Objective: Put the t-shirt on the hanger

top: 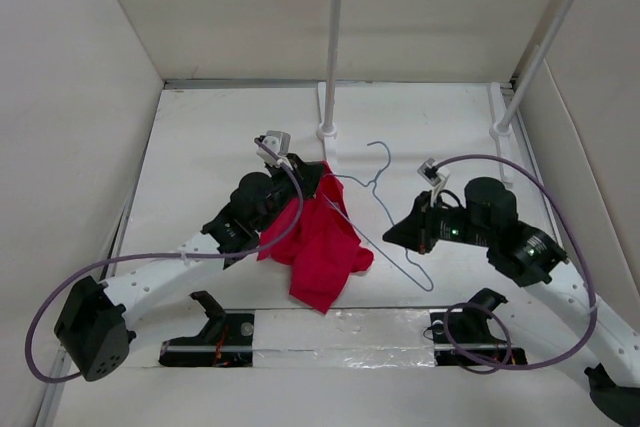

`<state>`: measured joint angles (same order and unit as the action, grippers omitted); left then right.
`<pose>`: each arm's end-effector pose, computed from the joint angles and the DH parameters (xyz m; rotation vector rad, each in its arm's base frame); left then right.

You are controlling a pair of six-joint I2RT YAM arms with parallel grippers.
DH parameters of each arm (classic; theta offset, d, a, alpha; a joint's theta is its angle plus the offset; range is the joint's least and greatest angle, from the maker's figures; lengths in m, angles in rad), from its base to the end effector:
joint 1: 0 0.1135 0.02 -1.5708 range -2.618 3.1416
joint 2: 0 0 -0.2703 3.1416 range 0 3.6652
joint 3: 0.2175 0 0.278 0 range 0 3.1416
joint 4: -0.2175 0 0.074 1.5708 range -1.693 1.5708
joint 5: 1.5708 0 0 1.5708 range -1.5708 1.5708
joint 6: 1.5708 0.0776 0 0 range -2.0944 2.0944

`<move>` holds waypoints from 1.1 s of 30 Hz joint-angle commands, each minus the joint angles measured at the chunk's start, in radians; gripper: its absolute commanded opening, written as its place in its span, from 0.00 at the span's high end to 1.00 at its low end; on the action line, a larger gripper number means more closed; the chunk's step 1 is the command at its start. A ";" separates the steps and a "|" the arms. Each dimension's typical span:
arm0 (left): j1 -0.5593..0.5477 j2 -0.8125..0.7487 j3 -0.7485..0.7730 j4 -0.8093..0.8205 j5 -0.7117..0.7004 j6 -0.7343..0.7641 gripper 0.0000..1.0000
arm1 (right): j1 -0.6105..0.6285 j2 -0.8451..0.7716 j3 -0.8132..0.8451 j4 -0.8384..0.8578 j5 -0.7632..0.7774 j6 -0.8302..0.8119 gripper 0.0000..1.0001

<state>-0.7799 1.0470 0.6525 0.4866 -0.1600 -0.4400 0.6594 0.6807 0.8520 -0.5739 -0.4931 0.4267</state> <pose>0.2280 -0.2081 0.3125 0.1267 1.5360 -0.8636 0.1341 0.1504 0.3332 -0.5888 2.0383 1.1658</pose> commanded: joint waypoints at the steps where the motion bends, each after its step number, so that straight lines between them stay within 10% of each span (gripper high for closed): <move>1: -0.007 -0.060 -0.017 0.046 0.031 -0.022 1.00 | 0.038 0.039 -0.024 0.268 0.033 0.043 1.00; 11: -0.007 -0.240 -0.039 -0.019 0.051 -0.071 1.00 | 0.374 0.216 -0.018 0.532 0.479 0.040 1.00; 33: -0.007 -0.449 -0.073 -0.063 0.131 -0.138 1.00 | 0.375 0.428 0.015 1.002 0.697 -0.077 1.00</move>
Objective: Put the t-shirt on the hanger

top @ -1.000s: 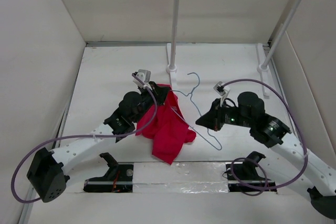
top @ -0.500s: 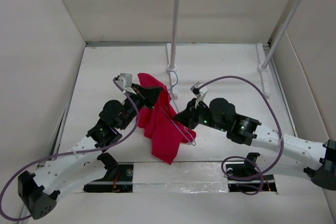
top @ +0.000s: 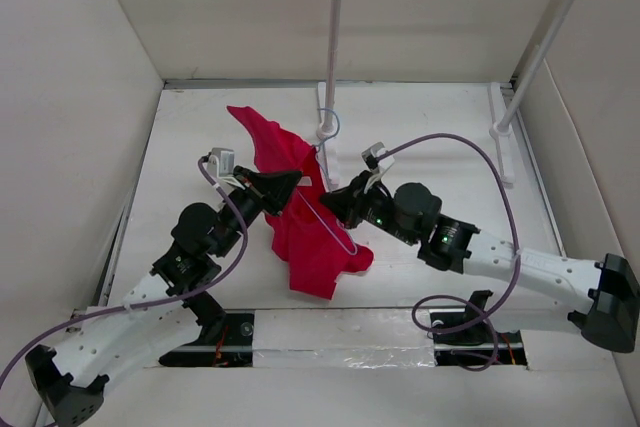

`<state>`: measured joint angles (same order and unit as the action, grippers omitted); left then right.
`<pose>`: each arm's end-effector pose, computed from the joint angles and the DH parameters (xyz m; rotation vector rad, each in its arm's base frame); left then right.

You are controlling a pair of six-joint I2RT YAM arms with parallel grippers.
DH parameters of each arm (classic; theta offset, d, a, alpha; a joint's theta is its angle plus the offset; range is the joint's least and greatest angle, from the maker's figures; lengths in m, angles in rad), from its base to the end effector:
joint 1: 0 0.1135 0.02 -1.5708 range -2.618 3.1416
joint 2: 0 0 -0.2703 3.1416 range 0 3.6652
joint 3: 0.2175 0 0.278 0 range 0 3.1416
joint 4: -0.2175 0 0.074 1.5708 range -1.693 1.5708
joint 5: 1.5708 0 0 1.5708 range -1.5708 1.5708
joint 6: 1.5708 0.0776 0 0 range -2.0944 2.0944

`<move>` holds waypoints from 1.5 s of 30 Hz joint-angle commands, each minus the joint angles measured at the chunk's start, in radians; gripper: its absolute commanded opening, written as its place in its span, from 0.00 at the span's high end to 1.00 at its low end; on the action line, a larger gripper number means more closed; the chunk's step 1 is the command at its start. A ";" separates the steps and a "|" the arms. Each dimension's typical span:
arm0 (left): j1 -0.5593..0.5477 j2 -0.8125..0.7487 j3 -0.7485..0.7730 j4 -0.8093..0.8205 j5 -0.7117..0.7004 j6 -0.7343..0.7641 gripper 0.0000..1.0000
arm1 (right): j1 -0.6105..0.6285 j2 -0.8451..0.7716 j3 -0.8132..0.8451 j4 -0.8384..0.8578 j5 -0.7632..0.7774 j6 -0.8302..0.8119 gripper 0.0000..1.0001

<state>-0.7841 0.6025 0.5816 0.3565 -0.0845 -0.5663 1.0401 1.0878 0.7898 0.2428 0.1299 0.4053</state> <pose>0.1553 -0.1457 0.3708 0.0651 1.3145 -1.1128 0.1718 0.2729 0.3222 -0.4359 1.6660 0.9919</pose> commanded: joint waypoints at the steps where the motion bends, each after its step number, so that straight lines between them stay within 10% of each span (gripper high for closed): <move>1: -0.003 0.008 0.004 0.059 0.072 -0.006 1.00 | -0.006 0.029 0.081 0.208 0.070 -0.060 1.00; 16: -0.003 0.036 0.126 -0.046 0.171 0.059 1.00 | -0.006 0.251 -0.026 0.638 -0.061 -0.039 1.00; 23: -0.003 -0.001 0.136 -0.080 0.022 0.034 0.59 | -0.006 0.146 -0.084 0.648 -0.041 -0.063 1.00; 45: -0.003 0.124 0.250 -0.076 -0.241 -0.141 0.41 | -0.006 -0.019 -0.236 0.648 -0.082 -0.037 1.00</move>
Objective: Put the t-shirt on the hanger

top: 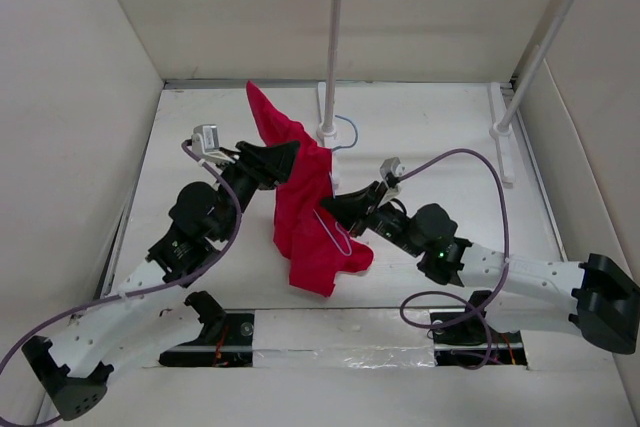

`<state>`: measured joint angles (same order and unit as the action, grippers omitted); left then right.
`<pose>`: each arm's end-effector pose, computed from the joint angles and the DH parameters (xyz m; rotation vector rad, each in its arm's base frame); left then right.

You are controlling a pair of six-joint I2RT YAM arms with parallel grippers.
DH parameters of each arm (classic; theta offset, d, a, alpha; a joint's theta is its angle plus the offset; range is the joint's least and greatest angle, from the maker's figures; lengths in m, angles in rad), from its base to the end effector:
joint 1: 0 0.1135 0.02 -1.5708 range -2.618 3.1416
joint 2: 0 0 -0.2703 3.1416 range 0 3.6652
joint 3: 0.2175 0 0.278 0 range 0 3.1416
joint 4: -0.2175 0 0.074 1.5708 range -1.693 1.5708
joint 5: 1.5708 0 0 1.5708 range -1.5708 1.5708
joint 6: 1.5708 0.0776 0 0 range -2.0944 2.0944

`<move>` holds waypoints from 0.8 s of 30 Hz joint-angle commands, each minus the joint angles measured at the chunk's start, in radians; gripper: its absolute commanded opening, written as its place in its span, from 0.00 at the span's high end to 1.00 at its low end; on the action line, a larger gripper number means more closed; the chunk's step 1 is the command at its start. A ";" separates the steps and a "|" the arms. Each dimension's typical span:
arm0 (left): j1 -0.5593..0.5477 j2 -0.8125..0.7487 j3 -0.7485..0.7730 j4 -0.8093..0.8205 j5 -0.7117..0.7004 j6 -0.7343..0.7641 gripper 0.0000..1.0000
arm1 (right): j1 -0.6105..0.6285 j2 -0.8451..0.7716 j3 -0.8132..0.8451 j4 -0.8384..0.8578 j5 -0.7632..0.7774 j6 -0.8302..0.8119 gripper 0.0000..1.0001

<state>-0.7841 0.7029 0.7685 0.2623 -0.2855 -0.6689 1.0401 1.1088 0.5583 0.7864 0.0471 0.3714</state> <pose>0.1721 -0.1408 0.4137 -0.1865 1.3187 -1.0710 0.1598 0.2651 0.3000 -0.4290 1.3652 1.1516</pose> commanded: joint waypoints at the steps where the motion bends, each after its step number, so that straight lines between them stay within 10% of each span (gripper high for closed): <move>1: -0.003 0.041 0.066 0.023 -0.038 -0.041 0.41 | -0.006 -0.041 -0.006 0.103 -0.001 -0.003 1.00; 24: -0.003 0.165 -0.018 0.245 -0.026 -0.074 0.48 | 0.080 0.040 0.052 0.093 0.051 -0.089 1.00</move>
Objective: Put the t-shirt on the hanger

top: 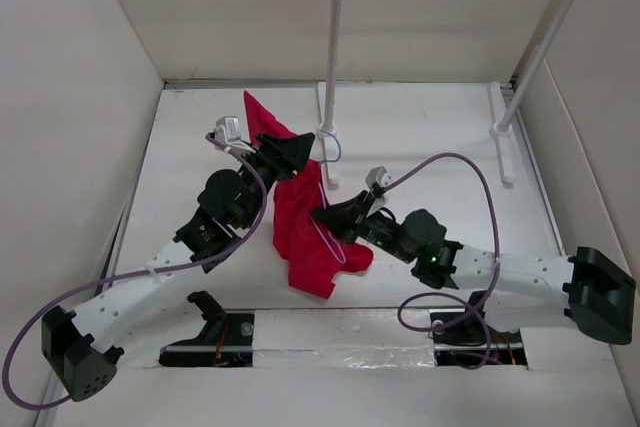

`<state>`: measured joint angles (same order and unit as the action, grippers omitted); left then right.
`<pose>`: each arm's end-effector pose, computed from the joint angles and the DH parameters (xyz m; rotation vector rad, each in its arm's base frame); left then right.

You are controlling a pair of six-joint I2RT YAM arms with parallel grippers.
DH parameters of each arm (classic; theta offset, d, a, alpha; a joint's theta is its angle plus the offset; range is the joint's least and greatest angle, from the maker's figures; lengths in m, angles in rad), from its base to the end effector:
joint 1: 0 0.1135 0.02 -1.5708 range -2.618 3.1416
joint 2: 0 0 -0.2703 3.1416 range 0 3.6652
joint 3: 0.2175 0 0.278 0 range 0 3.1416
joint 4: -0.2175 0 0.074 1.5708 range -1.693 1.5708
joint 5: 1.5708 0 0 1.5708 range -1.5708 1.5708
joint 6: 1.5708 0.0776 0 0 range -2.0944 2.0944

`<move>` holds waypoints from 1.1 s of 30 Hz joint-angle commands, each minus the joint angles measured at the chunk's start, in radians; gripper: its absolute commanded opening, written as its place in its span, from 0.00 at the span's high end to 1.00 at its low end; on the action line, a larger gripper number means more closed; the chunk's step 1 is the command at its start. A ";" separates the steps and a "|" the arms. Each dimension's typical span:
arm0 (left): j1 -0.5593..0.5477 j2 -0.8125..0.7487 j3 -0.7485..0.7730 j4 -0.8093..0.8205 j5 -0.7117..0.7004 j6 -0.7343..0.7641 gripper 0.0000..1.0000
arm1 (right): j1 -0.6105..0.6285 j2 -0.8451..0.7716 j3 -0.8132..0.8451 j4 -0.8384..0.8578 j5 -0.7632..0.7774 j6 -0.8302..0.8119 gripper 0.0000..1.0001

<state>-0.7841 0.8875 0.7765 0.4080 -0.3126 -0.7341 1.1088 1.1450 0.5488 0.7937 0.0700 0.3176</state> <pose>0.2060 -0.1718 0.3959 -0.2519 1.3467 -1.0936 0.1453 0.2797 0.2866 -0.5083 1.3800 1.1338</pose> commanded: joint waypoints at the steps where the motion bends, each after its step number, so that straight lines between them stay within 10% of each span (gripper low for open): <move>1: -0.003 -0.021 -0.028 0.098 0.000 -0.005 0.50 | 0.011 0.013 0.068 0.079 0.031 -0.037 1.00; 7: -0.003 -0.044 -0.054 0.107 0.010 0.015 0.68 | 0.011 0.044 0.095 0.076 0.017 -0.040 1.00; 11: -0.003 -0.058 -0.051 0.077 0.020 0.025 1.00 | 0.011 0.062 0.108 0.071 0.008 -0.040 1.00; 17: 0.006 -0.116 -0.083 0.061 0.013 0.022 1.00 | 0.020 0.062 0.086 0.067 0.030 -0.006 1.00; 24: 0.054 -0.148 -0.079 0.040 0.072 0.022 1.00 | 0.020 -0.001 0.089 -0.077 0.019 0.014 0.47; 29: 0.065 -0.148 -0.063 0.034 0.075 0.033 1.00 | 0.020 -0.100 0.045 -0.195 -0.001 0.018 0.35; 32: 0.065 -0.151 -0.046 0.018 0.084 0.032 1.00 | 0.020 -0.155 -0.027 -0.223 0.040 0.026 0.55; 33: 0.065 -0.154 -0.048 0.023 0.086 0.027 1.00 | 0.020 -0.159 -0.048 -0.220 0.077 0.031 0.96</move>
<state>-0.7235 0.7540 0.6792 0.3767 -0.2501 -0.7219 1.1263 1.0191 0.5556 0.6098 0.0853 0.3344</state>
